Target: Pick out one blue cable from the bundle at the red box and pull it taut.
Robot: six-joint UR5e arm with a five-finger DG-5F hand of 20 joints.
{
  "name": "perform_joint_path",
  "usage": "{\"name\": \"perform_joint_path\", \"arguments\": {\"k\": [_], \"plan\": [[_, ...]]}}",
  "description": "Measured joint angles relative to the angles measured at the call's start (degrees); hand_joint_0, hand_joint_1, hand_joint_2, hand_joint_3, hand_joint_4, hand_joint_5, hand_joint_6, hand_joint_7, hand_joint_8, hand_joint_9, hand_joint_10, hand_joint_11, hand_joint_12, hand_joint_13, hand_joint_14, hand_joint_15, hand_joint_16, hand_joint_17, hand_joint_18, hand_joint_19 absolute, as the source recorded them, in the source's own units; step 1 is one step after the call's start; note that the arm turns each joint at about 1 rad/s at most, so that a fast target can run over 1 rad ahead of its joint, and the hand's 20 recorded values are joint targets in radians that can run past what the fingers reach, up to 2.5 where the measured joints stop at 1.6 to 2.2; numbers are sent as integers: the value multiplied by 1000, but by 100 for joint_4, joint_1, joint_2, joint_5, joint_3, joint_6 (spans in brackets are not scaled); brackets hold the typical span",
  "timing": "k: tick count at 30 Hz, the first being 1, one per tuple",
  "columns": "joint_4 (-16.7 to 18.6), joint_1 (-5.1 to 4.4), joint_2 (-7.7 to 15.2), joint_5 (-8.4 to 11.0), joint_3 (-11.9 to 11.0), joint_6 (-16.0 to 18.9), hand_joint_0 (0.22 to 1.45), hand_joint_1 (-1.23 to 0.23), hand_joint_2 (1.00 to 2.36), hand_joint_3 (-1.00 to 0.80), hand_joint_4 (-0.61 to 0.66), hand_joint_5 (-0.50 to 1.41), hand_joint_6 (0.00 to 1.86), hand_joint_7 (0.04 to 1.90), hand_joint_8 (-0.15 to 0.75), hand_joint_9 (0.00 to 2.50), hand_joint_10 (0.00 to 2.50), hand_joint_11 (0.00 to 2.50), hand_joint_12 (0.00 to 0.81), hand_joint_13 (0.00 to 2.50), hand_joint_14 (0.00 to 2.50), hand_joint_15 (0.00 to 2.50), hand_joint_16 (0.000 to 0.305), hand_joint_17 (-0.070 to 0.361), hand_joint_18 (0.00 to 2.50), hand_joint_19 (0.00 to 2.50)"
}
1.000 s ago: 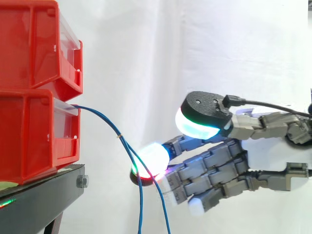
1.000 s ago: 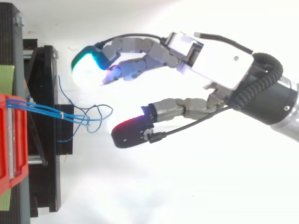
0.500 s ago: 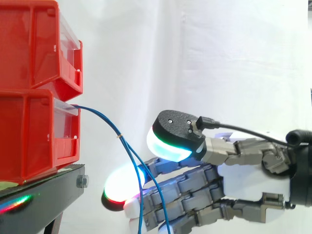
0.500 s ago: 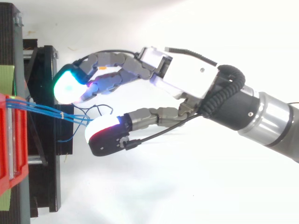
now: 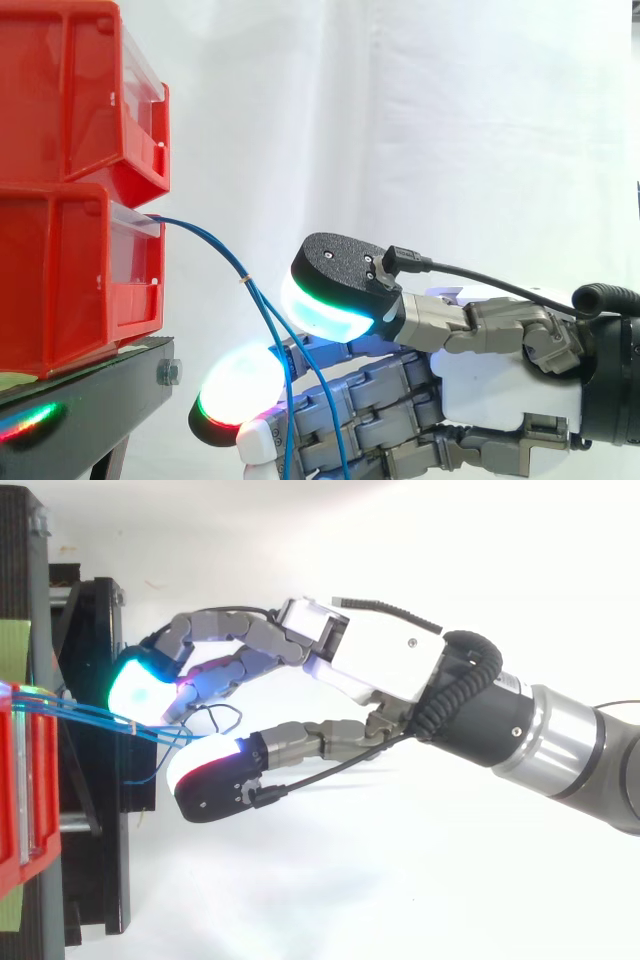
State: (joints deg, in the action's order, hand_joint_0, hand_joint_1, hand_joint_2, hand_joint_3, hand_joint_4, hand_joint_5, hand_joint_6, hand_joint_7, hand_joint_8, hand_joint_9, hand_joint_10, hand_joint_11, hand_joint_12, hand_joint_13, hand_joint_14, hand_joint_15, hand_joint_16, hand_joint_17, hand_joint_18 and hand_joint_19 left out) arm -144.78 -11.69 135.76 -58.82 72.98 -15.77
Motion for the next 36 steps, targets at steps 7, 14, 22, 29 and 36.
{"name": "perform_joint_path", "arguments": {"k": [7,14,22,29,36], "plan": [[48,3,5,-72,-2,111,589,-621,1005,-441,162,-115,503,1107,270,838,13,328,362,737,15,407,49,110,654,673],[66,29,6,-194,-3,309,593,-632,1005,-428,151,-113,503,1156,269,834,13,338,359,740,15,419,49,110,661,683],[158,46,4,-294,-3,458,593,-631,1005,-434,147,-109,502,1183,269,835,15,350,360,752,17,428,49,110,668,681],[270,59,6,-396,-1,515,602,-632,1008,-399,131,-102,501,1228,267,844,14,360,361,765,15,426,49,110,681,690],[308,82,8,-511,4,522,622,-644,1011,-342,114,-100,510,1289,266,845,13,365,361,770,16,439,49,110,686,689]]}}
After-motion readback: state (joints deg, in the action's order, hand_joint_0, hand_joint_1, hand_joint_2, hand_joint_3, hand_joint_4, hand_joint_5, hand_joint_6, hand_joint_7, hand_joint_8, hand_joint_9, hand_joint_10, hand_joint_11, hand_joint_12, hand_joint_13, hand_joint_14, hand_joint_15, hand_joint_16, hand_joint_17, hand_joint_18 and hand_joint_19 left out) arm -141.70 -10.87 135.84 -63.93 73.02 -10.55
